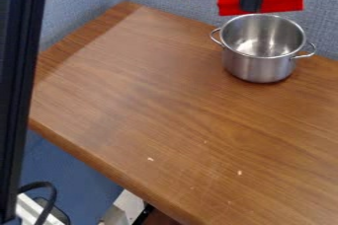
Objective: Put the red object in the metal pot
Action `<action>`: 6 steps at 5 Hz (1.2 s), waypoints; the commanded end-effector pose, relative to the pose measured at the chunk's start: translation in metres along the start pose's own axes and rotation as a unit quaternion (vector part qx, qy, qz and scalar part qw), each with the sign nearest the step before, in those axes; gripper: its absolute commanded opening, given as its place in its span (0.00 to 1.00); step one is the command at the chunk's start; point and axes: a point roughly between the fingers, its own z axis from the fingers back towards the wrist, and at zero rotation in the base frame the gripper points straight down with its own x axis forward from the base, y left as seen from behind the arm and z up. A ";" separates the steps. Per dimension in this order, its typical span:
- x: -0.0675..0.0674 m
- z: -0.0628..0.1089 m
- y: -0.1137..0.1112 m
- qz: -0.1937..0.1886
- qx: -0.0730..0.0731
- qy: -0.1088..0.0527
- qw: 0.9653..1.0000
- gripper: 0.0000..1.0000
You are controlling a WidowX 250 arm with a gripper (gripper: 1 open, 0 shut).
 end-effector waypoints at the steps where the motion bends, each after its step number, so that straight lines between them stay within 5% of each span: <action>1: 0.004 0.013 -0.002 -0.031 0.021 -0.022 0.999 0.00; 4: 0.006 -0.005 0.005 -0.048 0.008 -0.047 0.998 0.00; 5: 0.003 -0.001 0.004 -0.064 0.007 -0.045 0.997 1.00; 6: 0.004 -0.006 0.006 -0.063 0.007 -0.039 0.997 1.00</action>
